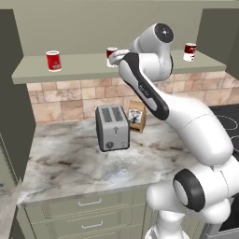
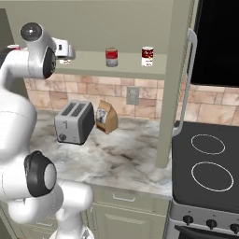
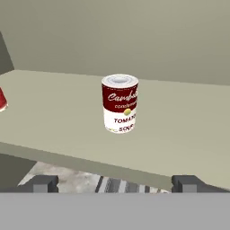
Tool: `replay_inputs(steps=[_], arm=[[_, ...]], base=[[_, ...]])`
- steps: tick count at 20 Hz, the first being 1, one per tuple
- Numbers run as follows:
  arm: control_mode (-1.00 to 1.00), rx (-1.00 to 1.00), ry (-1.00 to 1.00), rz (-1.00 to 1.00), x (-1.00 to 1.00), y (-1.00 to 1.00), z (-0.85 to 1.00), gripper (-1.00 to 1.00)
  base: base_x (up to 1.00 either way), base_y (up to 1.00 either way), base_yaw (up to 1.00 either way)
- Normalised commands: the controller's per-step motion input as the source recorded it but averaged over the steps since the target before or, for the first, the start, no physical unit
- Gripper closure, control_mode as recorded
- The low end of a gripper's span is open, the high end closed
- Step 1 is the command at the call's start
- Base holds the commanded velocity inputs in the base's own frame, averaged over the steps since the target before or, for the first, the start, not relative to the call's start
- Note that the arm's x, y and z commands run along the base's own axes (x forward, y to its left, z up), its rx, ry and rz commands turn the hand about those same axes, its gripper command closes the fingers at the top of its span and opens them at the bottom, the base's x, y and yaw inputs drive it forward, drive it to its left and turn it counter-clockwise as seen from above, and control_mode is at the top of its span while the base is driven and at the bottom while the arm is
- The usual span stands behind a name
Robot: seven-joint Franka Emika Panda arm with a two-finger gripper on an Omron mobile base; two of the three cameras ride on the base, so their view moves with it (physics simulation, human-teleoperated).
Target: Stack two cans on top of the other two cans in the cabinet.
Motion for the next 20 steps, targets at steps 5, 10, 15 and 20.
replay_inputs(steps=[5, 10, 15, 20], arm=[[-1.00, -0.02, 0.00, 0.03, 0.36, 0.09, -0.02, -1.00], [-1.00, 0.00, 0.00, 0.02, 0.34, 0.07, -0.03, -1.00], [-1.00, 0.00, 0.00, 0.00, 0.34, 0.08, -0.05, -1.00], [-1.00, 0.00, 0.00, 0.00, 0.29, 0.04, -0.08, -1.00]], base=[[0.00, 0.00, 0.00], [0.00, 0.00, 0.00], [0.00, 0.00, 0.00], [0.00, 0.00, 0.00]])
